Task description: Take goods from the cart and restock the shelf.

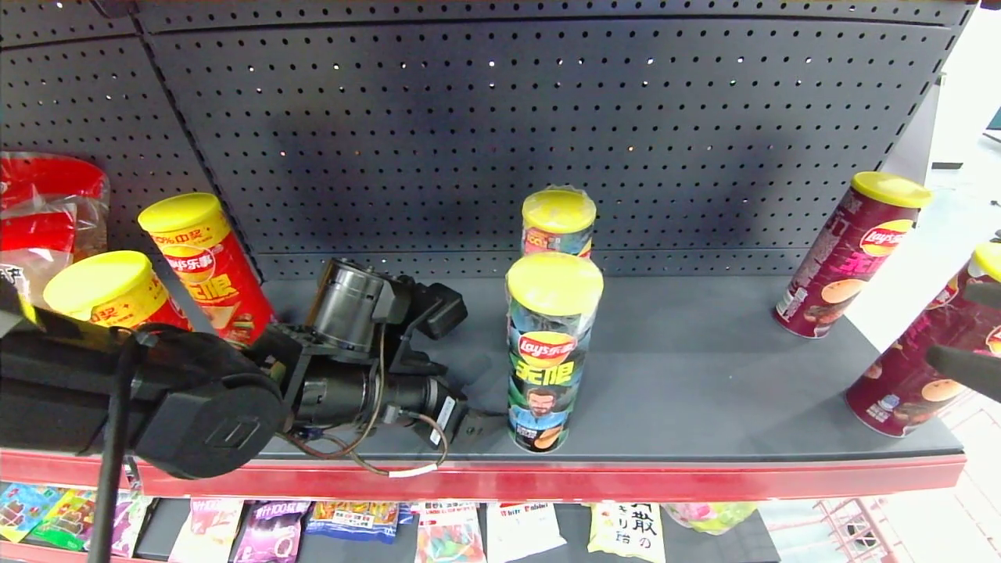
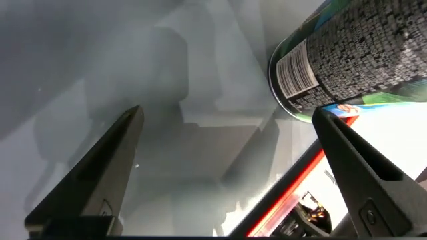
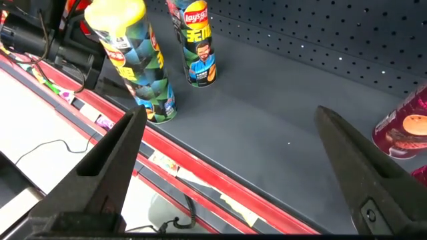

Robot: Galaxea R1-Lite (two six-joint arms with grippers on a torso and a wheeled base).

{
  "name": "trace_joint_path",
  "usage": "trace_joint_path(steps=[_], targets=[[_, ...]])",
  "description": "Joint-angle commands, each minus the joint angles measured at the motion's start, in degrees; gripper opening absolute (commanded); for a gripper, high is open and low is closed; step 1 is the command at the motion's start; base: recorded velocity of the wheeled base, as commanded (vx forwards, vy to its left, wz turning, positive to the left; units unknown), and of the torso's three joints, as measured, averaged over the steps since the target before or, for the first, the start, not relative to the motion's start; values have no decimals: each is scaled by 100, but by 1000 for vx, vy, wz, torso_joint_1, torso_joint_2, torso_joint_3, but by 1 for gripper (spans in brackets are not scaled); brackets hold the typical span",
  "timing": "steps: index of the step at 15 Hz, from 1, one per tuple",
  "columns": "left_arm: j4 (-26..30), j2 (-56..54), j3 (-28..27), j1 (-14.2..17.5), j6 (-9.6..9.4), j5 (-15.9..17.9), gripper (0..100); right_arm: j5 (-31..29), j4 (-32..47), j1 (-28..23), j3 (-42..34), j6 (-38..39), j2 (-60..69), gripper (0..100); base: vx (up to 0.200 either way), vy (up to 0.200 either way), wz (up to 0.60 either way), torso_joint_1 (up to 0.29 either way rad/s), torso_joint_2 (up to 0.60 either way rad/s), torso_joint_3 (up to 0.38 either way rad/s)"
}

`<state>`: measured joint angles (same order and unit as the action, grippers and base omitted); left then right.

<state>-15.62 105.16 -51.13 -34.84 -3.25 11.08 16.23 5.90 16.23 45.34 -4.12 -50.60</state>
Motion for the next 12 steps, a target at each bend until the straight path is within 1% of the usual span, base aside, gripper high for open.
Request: trace_joint_path(steps=[1,5,10,12], targets=[[-3,22,-29,-23,0,-1,100,3,-1,3,1,-1,-11,100,0,0,0,0,0,0],[-3,22,-20,-93,0,-9,100,3,-1,3,1,-1,-11,100,0,0,0,0,0,0],[-3,14,-3,-93,0,-9,100,3,-1,3,1,-1,-11,100,0,0,0,0,0,0],[-3,-320,455,-128,27,-159,100,3,8,3,-25,-10,68,100,0,0,0,0,0,0]])
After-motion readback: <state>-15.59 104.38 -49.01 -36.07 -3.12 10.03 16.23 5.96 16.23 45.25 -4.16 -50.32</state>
